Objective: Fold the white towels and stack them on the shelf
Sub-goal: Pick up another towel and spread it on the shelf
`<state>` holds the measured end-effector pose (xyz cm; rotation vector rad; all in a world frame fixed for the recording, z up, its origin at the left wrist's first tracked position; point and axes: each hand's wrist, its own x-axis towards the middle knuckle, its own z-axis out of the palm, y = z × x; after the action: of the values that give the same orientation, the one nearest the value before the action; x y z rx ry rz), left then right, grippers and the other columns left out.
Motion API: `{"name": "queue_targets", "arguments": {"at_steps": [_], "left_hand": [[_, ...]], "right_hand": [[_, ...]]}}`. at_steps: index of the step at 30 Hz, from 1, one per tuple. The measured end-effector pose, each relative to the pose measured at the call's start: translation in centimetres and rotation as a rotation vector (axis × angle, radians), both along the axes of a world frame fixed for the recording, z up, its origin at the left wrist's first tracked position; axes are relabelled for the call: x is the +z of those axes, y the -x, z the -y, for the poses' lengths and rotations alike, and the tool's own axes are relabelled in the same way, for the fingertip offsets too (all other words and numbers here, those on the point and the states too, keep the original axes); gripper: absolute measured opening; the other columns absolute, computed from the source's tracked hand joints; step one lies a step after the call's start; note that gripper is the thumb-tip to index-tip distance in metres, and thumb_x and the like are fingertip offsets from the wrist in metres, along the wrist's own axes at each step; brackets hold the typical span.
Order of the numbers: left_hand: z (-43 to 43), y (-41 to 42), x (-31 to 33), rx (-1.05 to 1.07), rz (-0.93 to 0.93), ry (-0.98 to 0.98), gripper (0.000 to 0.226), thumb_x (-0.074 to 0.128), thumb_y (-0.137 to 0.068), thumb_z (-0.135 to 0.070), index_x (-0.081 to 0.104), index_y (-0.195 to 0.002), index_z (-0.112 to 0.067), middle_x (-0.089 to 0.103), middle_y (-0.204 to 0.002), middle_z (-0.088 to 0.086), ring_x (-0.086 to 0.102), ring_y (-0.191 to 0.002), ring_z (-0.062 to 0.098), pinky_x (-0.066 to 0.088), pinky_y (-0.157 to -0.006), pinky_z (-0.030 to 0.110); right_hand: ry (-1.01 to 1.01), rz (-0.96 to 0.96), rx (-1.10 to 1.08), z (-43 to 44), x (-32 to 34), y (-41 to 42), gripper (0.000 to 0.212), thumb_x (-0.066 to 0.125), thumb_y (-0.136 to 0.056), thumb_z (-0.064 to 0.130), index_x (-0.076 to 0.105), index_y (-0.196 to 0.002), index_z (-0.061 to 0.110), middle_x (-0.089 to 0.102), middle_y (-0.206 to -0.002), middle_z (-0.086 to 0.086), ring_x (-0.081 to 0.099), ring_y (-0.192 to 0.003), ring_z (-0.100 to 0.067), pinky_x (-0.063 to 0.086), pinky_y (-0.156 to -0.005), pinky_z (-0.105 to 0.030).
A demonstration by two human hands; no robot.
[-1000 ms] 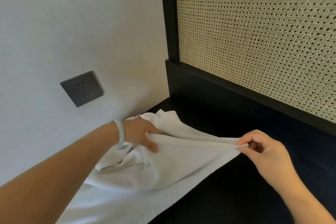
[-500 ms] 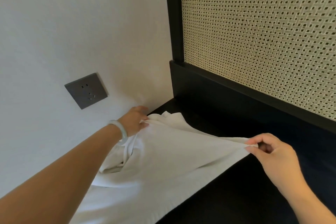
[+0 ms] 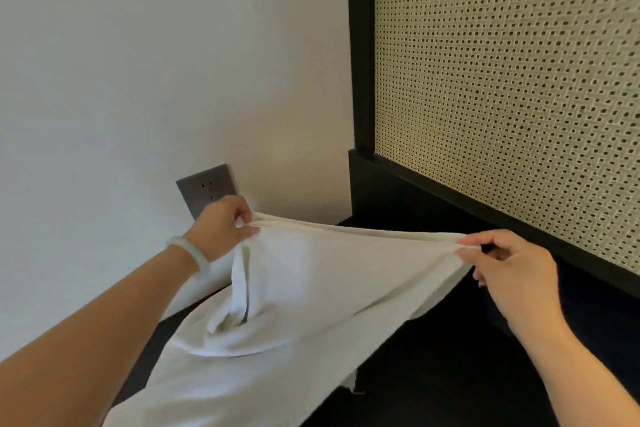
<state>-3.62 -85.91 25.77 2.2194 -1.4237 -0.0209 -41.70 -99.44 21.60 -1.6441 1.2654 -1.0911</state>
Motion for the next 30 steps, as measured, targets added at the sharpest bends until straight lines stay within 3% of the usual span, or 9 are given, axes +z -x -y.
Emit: {"name": "queue_targets", "arguments": {"at_steps": [7,13,16,18,22,24,27,30], "left_hand": [[-8.2,-0.5,14.3,0.189,0.242,0.316,0.013,0.073,-0.082,-0.006,0.061,-0.085,-0.008,0.057,-0.089,0.004,0.051,-0.08,0.021,0.03,-0.068,0.023],[-14.4,0.1,31.8,0.343,0.509,0.52,0.01,0.07,-0.084,-0.007,0.061,-0.086,-0.01,0.051,-0.088,0.002,0.048,-0.081,0.02,0.027,-0.067,0.02],[-17.6,1.8,40.3,0.443,0.617,0.7,0.013,0.067,-0.085,-0.008,0.057,-0.083,-0.016,0.051,-0.091,0.002,0.046,-0.082,0.018,0.028,-0.068,0.02],[-19.5,2.7,42.9,0.482,0.691,0.712,0.011,0.064,-0.085,-0.004,0.059,-0.085,-0.013,0.052,-0.094,0.004,0.048,-0.082,0.02,0.032,-0.072,0.023],[-21.8,2.5,40.2,0.46,0.781,0.399,0.016,0.064,-0.082,0.003,0.067,-0.097,-0.002,0.058,-0.104,0.011,0.059,-0.092,0.03,0.032,-0.073,0.021],[-22.4,2.0,36.7,0.432,0.732,0.282,0.02,0.066,-0.081,0.003,0.068,-0.099,-0.003,0.06,-0.104,0.009,0.06,-0.096,0.029,0.031,-0.074,0.017],[-22.8,1.6,31.2,0.44,0.564,0.276,0.019,0.071,-0.08,-0.004,0.063,-0.092,-0.016,0.052,-0.096,-0.004,0.055,-0.087,0.018,0.03,-0.069,0.011],[-22.8,1.4,25.7,0.462,0.394,0.358,0.024,0.077,-0.078,-0.014,0.055,-0.08,-0.023,0.05,-0.088,-0.01,0.049,-0.076,0.007,0.034,-0.066,0.007]], "right_hand": [[0.176,0.284,0.185,3.4,12.4,-8.0,0.026,0.081,-0.079,0.012,0.077,-0.079,0.037,0.071,-0.065,0.005,0.065,-0.056,-0.008,0.057,-0.059,-0.031],[0.318,0.494,0.406,3.9,30.1,-14.4,0.022,0.074,-0.083,0.0,0.074,-0.078,0.021,0.072,-0.068,0.0,0.066,-0.052,-0.006,0.049,-0.049,-0.01],[0.413,0.663,0.46,2.4,39.4,-15.9,0.02,0.073,-0.082,-0.004,0.073,-0.077,0.015,0.07,-0.066,-0.004,0.065,-0.046,-0.009,0.05,-0.048,-0.012],[0.433,0.719,0.513,1.6,43.1,-16.8,0.019,0.071,-0.083,-0.006,0.07,-0.077,0.011,0.068,-0.066,-0.008,0.064,-0.045,-0.01,0.053,-0.048,-0.015],[0.379,0.587,0.594,0.9,42.6,-18.3,0.014,0.072,-0.084,-0.006,0.071,-0.081,0.007,0.069,-0.058,-0.009,0.067,-0.048,-0.014,0.056,-0.048,-0.02],[0.346,0.548,0.621,1.0,40.3,-18.9,0.012,0.073,-0.082,-0.007,0.073,-0.083,0.005,0.07,-0.057,-0.005,0.068,-0.052,-0.015,0.058,-0.054,-0.022],[0.295,0.501,0.622,0.9,37.0,-19.5,0.019,0.076,-0.079,-0.009,0.074,-0.079,0.01,0.074,-0.072,-0.011,0.073,-0.067,-0.023,0.062,-0.073,-0.03],[0.27,0.49,0.641,0.6,34.8,-19.9,0.024,0.075,-0.076,-0.014,0.073,-0.076,0.01,0.072,-0.091,-0.02,0.072,-0.078,-0.029,0.061,-0.074,-0.027]]}}
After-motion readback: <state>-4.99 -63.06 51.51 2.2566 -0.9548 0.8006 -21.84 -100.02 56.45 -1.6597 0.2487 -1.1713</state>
